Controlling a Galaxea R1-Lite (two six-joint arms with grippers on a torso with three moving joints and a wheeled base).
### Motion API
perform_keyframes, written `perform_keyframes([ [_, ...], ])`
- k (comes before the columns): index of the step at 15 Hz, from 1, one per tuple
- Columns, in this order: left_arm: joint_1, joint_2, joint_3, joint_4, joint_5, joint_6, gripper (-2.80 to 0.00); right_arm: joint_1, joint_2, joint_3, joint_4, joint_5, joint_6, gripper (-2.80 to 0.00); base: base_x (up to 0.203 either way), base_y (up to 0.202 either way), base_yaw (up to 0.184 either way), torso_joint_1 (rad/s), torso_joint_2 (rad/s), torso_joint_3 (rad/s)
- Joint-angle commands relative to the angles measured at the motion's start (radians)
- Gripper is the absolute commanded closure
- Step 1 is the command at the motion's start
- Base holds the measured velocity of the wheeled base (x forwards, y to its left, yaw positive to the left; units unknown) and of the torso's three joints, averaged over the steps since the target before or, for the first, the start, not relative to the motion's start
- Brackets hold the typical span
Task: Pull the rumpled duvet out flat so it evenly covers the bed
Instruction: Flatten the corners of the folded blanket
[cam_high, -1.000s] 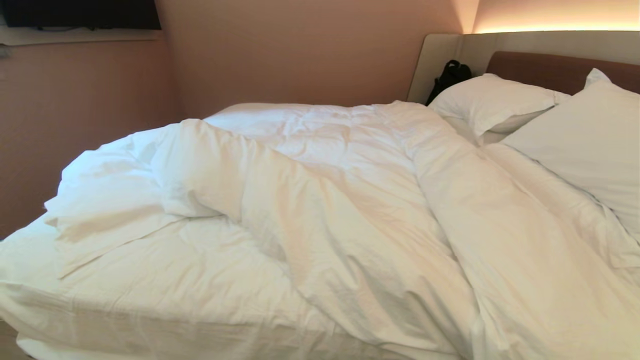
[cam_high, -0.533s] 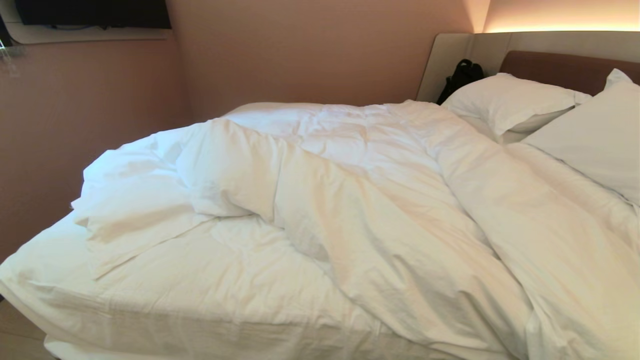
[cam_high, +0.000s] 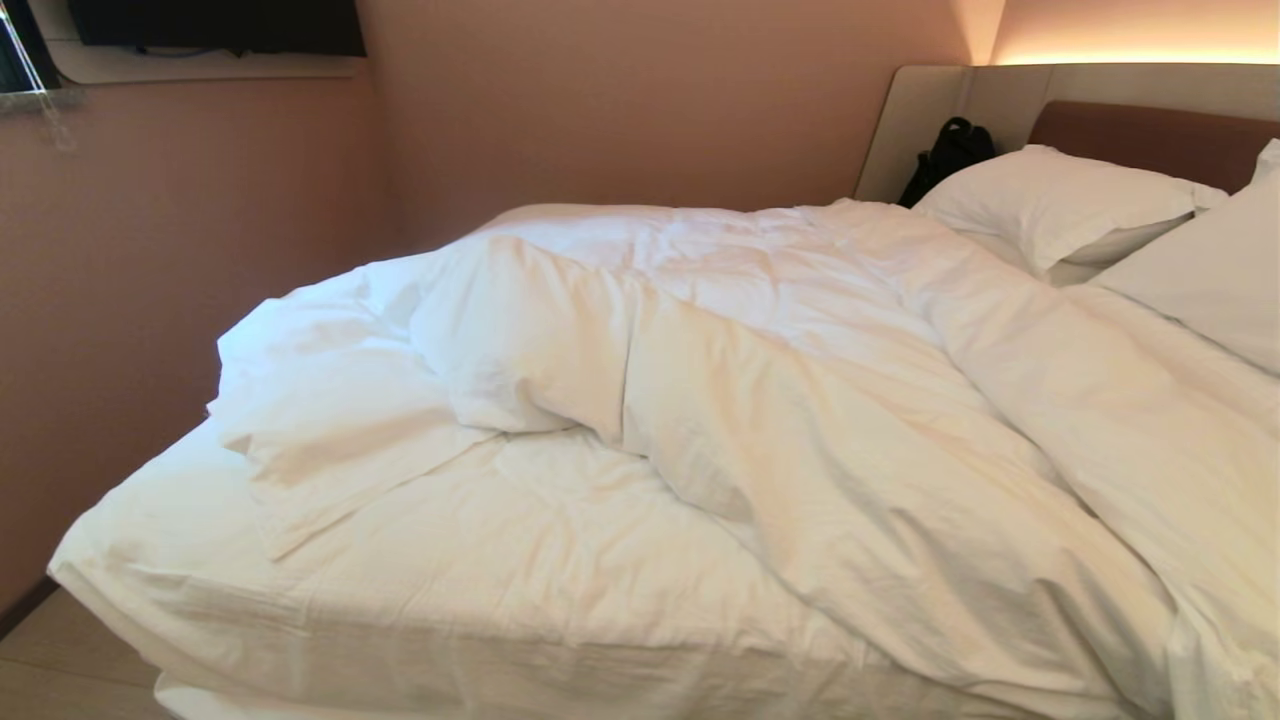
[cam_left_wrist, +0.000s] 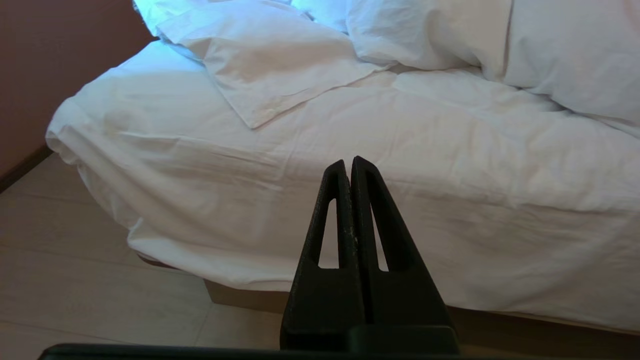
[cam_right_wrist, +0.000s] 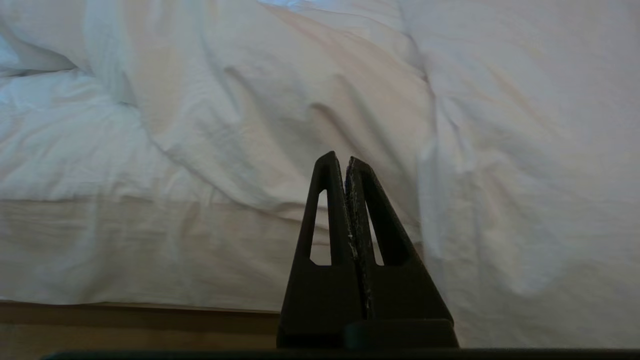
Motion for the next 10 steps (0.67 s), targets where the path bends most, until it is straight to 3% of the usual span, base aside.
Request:
perform_keyframes([
  [1,0.0,0.001,0.0,-0.001,0.001,-0.001,0.0,0.0,0.0,0.0,-0.001,0.0,0.0,0.0,0.0,0.194,0.0,0.002,0.0,0.0],
  [10,0.0,0.001,0.0,-0.001,0.001,-0.002,0.0,0.0,0.0,0.0,-0.001,0.0,0.0,0.0,0.0,0.179,0.001,0.002,0.0,0.003],
])
